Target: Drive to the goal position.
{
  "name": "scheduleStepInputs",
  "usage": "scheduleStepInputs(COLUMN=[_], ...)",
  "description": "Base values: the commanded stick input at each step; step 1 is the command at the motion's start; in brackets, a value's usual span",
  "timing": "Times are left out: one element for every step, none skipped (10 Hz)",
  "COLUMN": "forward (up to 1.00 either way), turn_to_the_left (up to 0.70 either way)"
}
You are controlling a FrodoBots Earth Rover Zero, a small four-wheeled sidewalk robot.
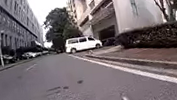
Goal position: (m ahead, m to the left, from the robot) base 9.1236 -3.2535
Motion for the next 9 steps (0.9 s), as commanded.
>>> scheduleStepInputs(forward=[0.7, 0.7, 0.7, 0.7, 0.7, 0.7, 0.7, 0.7, 0.7], turn_to_the_left=[0.14, 0.0, 0.1, 0.14, 0.14, 0.14, 0.14, 0.14, 0.14])
